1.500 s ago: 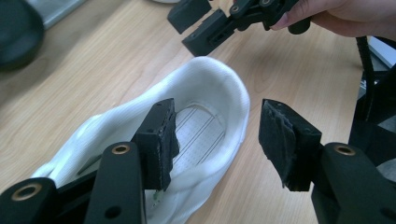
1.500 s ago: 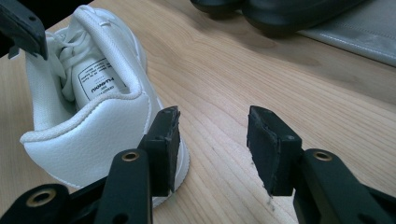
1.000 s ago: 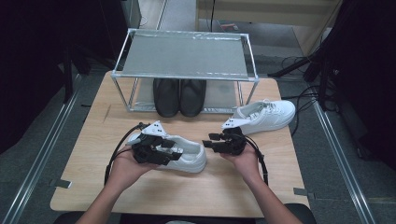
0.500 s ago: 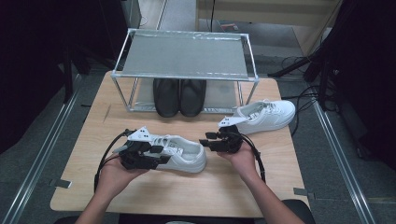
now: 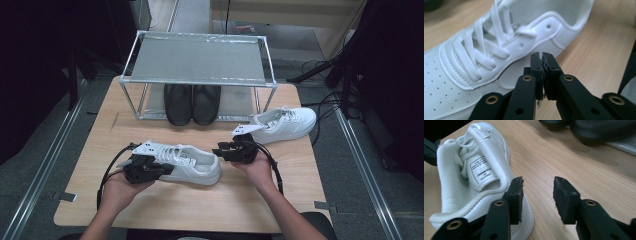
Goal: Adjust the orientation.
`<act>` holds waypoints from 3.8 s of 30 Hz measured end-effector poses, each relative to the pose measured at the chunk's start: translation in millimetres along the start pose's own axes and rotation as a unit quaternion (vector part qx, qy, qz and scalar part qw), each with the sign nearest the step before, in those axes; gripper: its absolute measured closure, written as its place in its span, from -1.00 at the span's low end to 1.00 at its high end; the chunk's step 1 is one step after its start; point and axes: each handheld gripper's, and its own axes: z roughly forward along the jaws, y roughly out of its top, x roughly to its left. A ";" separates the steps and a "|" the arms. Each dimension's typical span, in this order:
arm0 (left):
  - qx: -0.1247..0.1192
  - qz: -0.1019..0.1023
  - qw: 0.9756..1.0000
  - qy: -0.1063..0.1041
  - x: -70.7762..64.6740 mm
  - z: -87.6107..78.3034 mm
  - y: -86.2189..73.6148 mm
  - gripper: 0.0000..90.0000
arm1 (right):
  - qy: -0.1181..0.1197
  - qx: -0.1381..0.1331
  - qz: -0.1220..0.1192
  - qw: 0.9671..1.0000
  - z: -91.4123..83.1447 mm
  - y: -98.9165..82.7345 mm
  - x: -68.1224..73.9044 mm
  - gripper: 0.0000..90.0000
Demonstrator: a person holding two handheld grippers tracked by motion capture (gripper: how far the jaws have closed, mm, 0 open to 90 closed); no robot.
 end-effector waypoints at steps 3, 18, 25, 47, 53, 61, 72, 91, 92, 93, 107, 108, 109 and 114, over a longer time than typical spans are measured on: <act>0.019 -0.008 1.000 0.010 6.6 8.3 -3.8 1.00 | 0.008 0.006 -0.002 1.000 0.5 -0.1 2.3 0.64; 0.010 -0.003 1.000 -0.009 19.6 13.0 -7.7 1.00 | 0.021 0.019 -0.011 1.000 -0.2 0.1 11.4 0.98; 0.010 -0.007 1.000 -0.017 26.9 13.7 -6.2 1.00 | 0.026 0.023 -0.016 0.999 -2.0 -2.5 16.1 1.00; 0.021 -0.001 0.999 -0.046 42.5 18.2 1.9 1.00 | 0.039 0.039 -0.028 0.998 -10.2 -14.3 37.3 1.00; 0.018 -0.005 0.999 -0.044 44.4 19.7 3.6 1.00 | 0.049 0.049 -0.039 0.997 -7.0 -17.1 46.1 1.00; 0.022 -0.010 0.998 -0.054 46.6 18.6 3.1 1.00 | 0.076 0.062 -0.049 0.994 -1.3 -18.3 56.4 1.00; 0.009 -0.016 0.999 -0.037 54.2 6.0 -0.1 0.98 | 0.055 0.046 -0.061 0.996 0.1 -12.9 55.3 1.00; 0.014 -0.053 0.998 -0.022 64.3 12.1 -14.3 0.97 | 0.042 0.035 -0.040 0.998 30.4 0.9 46.0 1.00; 0.014 -0.052 0.998 -0.021 64.0 12.5 -14.2 0.97 | 0.043 0.036 -0.038 0.998 30.5 1.0 46.0 1.00; 0.013 -0.054 0.998 -0.021 63.9 12.7 -14.2 0.97 | 0.043 0.036 -0.036 0.998 30.3 1.0 46.2 1.00; 0.012 -0.061 0.998 -0.023 65.3 15.7 -12.3 0.98 | 0.054 0.051 -0.047 0.996 30.6 -1.7 58.7 1.00; 0.010 -0.061 0.998 -0.025 65.8 16.5 -11.7 0.98 | 0.056 0.051 -0.049 0.996 30.6 -2.0 59.2 1.00; 0.010 -0.062 0.998 -0.024 66.1 17.3 -10.9 0.98 | 0.057 0.053 -0.049 0.996 30.3 -2.4 60.1 1.00; 0.005 -0.065 0.997 -0.030 68.2 21.5 -7.2 0.98 | 0.055 0.056 -0.052 0.996 28.3 -4.1 63.0 1.00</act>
